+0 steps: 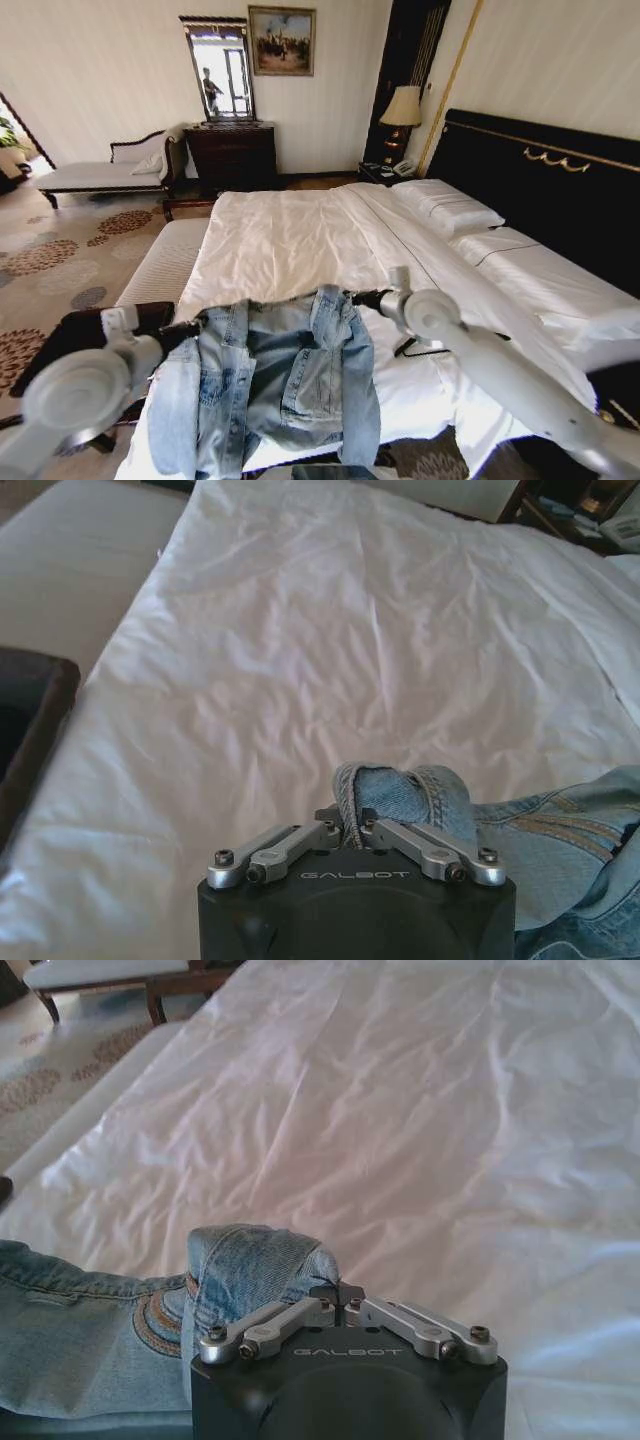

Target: Pick up the clothes from the bed and hang them on the clothes hanger.

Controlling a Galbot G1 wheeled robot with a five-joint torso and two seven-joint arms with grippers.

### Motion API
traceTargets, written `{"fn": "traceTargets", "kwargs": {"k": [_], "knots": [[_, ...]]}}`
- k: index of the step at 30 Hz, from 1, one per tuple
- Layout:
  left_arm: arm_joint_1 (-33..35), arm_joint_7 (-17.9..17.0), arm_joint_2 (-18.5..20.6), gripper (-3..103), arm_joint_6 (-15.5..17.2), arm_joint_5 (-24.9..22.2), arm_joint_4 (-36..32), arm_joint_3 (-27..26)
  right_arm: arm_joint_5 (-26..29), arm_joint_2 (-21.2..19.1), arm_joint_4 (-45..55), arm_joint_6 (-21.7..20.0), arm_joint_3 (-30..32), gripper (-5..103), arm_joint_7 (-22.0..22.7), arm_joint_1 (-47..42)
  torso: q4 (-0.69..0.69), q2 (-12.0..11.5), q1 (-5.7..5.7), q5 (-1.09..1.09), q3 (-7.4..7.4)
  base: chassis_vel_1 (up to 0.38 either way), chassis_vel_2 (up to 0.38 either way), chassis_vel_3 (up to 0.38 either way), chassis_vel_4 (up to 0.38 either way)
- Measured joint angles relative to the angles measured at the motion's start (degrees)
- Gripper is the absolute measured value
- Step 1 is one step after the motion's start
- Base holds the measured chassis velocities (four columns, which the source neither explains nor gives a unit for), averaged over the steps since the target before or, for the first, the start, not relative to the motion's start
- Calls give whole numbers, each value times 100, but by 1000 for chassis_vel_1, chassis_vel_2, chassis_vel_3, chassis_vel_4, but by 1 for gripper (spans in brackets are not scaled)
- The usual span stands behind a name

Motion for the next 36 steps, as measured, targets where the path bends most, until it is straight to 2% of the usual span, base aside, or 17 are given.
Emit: {"fn": "traceTargets", "kwargs": {"k": [2, 4, 6, 10, 12, 15, 17, 19, 22, 23, 26, 28, 31, 36], "knots": [[-218, 176, -290, 2, -30, 433, 401, 334, -200, 211, -326, 2, -212, 0, -48, 56, -1, 0, 0, 1, 0, 0, 0, 0, 0], [-300, 251, -362, 2, -55, 575, 553, 430, -231, 269, -398, 6, -249, 0, -53, 71, 0, 0, 0, 2, 0, 0, 0, 0, 0], [-697, 476, -535, 2, -125, 966, 1094, 723, -333, 513, -673, 101, -334, 0, -78, 180, 1, 0, 0, 1, 0, 0, 0, 0, 0], [-1179, 603, -593, 2, -194, 1139, 1523, 953, -459, 704, -928, 243, -407, 0, -133, 314, 0, 1, 0, 0, 0, 0, 0, 0, 0], [-1693, 890, -625, 2, -353, 1400, 1972, 1160, -655, 939, -1306, 384, -522, 0, -227, 485, 0, 1, 0, 1, 0, 0, 0, 0, 0], [-2039, 1068, -656, 2, -483, 1542, 2291, 1304, -766, 1123, -1627, 466, -622, 0, -269, 609, -1, 0, 0, 1, 1, 0, 0, 0, 0], [-2474, 1264, -722, 2, -653, 1663, 2757, 1528, -1027, 1405, -2102, 588, -797, 0, -374, 782, 0, 1, 1, 1, 1, 0, 0, 0, 0], [-2590, 1326, -747, 2, -710, 1718, 2898, 1607, -1140, 1504, -2256, 628, -848, 0, -418, 827, -1, 0, 1, 1, 1, 0, 0, 0, 0], [-2970, 1545, -881, 2, -881, 2020, 3468, 1916, -1529, 2055, -2850, 821, -1015, 0, -538, 984, -1, 1, 0, 1, 1, 0, 0, 0, 0], [-2970, 1545, -881, 2, -881, 2020, 3468, 1916, -1529, 2055, -2850, 821, -1015, 0, -538, 984, -1, 1, 0, 1, 1, 0, 0, 0, 0], [-3305, 1637, -1063, 2, -969, 2169, 3952, 2197, -1798, 2556, -3307, 962, -1095, 0, -557, 1124, 4, 0, 0, 0, 1, 0, 0, 0, 0], [-3430, 1654, -1127, 2, -990, 2195, 4099, 2291, -1879, 2674, -3426, 978, -1118, 0, -532, 1162, 4, 1, 1, 1, 1, 0, 0, 0, 0], [-3681, 1688, -1265, 2, -1049, 2305, 4462, 2483, -2091, 2807, -3694, 1012, -1144, 0, -480, 1193, 0, 1, 0, 1, 0, 0, 0, 0, 0], [-3762, 1724, -1377, 2, -1066, 2399, 4673, 2571, -2301, 2801, -3939, 1070, -1063, 0, -412, 1122, 0, 1, 0, 2, 0, 0, 0, 0, 0]]}}
